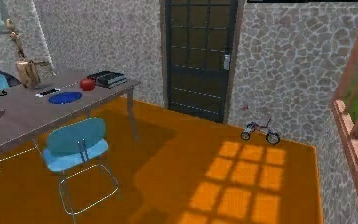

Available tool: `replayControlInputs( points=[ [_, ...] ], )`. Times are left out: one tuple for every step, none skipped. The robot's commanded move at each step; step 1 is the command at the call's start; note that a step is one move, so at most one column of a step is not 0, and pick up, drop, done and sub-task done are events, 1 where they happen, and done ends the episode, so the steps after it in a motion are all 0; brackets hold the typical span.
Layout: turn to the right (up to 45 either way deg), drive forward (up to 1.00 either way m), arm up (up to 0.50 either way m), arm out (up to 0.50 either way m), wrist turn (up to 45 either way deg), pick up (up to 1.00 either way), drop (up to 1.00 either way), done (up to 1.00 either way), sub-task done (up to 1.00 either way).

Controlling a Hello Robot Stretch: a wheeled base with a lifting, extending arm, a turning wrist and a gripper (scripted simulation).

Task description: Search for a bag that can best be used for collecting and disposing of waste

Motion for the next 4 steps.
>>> replayControlInputs(
  points=[
    [0.0,1.0,0.0,0.0,0.0,0.0,0.0,0.0,0.0],
    [0.0,0.95,0.0,0.0,0.0,0.0,0.0,0.0,0.0],
    [-12.0,0.0,0.0,0.0,0.0,0.0,0.0,0.0,0.0],
    [0.0,0.3,0.0,0.0,0.0,0.0,0.0,0.0,0.0]
  ],
)
